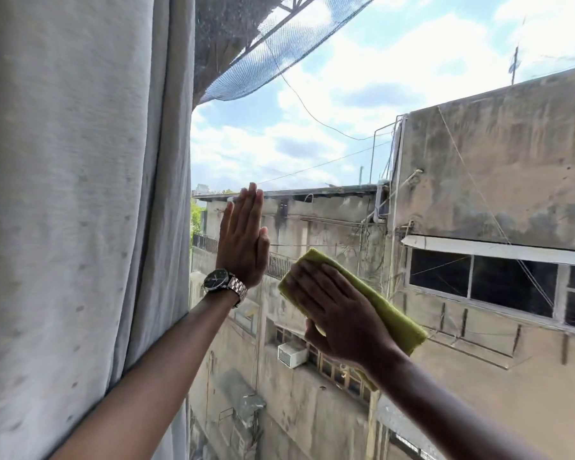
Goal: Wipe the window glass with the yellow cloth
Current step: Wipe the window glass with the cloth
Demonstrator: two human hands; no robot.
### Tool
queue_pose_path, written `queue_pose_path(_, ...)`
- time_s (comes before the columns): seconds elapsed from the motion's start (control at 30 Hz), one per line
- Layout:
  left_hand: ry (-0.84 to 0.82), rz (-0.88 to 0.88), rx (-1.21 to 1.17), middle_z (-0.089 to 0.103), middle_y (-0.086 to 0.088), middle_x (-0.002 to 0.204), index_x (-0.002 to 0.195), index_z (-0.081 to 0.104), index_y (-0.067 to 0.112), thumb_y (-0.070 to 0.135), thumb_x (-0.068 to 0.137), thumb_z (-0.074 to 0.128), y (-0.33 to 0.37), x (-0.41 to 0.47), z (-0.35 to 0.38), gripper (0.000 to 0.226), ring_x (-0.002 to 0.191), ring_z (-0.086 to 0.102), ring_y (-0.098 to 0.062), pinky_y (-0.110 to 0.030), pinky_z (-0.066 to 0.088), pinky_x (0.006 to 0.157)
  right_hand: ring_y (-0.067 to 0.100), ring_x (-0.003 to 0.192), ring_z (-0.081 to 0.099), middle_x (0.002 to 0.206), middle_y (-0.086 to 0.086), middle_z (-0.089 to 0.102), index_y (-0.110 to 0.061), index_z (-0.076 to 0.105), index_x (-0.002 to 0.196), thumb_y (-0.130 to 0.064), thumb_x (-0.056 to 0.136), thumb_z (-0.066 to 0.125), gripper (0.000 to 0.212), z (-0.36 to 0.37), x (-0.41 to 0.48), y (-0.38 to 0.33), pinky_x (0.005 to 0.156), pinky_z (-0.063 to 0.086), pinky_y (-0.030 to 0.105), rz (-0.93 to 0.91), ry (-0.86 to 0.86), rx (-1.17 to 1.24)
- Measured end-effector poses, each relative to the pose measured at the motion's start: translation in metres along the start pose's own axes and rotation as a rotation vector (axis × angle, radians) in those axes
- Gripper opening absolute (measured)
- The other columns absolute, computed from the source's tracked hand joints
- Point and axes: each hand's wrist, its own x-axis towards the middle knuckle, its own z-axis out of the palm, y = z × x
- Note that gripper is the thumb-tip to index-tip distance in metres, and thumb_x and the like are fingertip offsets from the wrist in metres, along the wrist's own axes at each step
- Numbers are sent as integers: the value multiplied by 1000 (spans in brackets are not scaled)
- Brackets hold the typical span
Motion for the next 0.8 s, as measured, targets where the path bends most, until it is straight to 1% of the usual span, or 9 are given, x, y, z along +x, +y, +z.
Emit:
queue_pose_path(0.13, -13, 13, -2, 14, -5, 171, 160, 19, 9, 33, 102, 21, -3, 0, -1, 63, 160, 14, -20, -38, 7, 132, 27, 150, 37, 161, 11, 40, -13, 35, 156, -36, 82, 61, 82, 7, -39, -17, 123, 35, 47, -161, -128, -32)
queue_pose_path(0.23, -21, 3, 5, 15, -6, 171, 160, 21, 8, 33, 101, 21, 0, 1, -2, 63, 160, 14, -21, -39, 7, 132, 26, 151, 37, 162, 10, 40, -13, 36, 156, -45, 85, 59, 81, -6, -35, 12, 126, 26, 44, -369, -182, -157)
queue_pose_path(0.33, -8, 6, 5, 18, -10, 170, 159, 23, 5, 31, 101, 23, 0, 1, -1, 63, 160, 15, -22, -43, 10, 132, 25, 152, 35, 162, 10, 39, -13, 36, 156, -49, 91, 52, 76, -26, -12, 54, 127, 22, 43, -544, -215, -242)
queue_pose_path(0.37, -2, 8, 7, 18, -11, 170, 159, 23, 5, 30, 101, 23, -2, 0, 0, 63, 160, 15, -22, -44, 11, 132, 26, 152, 34, 162, 10, 38, -13, 36, 156, -48, 93, 48, 73, -35, 0, 69, 127, 22, 44, -538, -211, -263)
queue_pose_path(0.43, 2, 13, 9, 19, -12, 170, 159, 23, 5, 30, 101, 22, -3, -1, 1, 63, 160, 15, -22, -45, 11, 132, 28, 154, 30, 164, 12, 34, -14, 33, 157, -50, 98, 41, 70, -57, 29, 104, 128, 23, 47, -431, -196, -292)
queue_pose_path(0.53, 6, 9, 8, 20, -12, 170, 158, 23, 4, 31, 100, 23, 1, 0, 0, 64, 159, 16, -23, -46, 12, 131, 32, 153, 30, 163, 17, 34, -9, 33, 156, -48, 99, 34, 69, -92, 88, 148, 127, 25, 49, -140, -100, -281)
queue_pose_path(0.67, 31, 24, 3, 22, -13, 169, 158, 25, 5, 29, 99, 25, 0, 0, 0, 64, 159, 17, -22, -46, 12, 131, 33, 151, 33, 160, 19, 40, -6, 41, 152, -39, 92, 34, 68, -99, 133, 139, 129, 22, 48, 195, 77, -91)
queue_pose_path(0.73, 34, 30, 6, 22, -13, 169, 158, 25, 4, 28, 100, 25, -1, 0, 1, 63, 159, 17, -22, -46, 13, 131, 33, 152, 32, 160, 18, 39, -6, 40, 153, -38, 93, 36, 69, -85, 128, 114, 129, 22, 49, 210, 93, -35)
queue_pose_path(0.8, 29, 29, 17, 21, -12, 169, 158, 25, 3, 27, 100, 24, 0, -2, 0, 63, 159, 16, -22, -48, 14, 131, 33, 152, 31, 161, 18, 39, -9, 39, 154, -40, 93, 40, 69, -62, 99, 87, 128, 22, 50, 38, 3, -61)
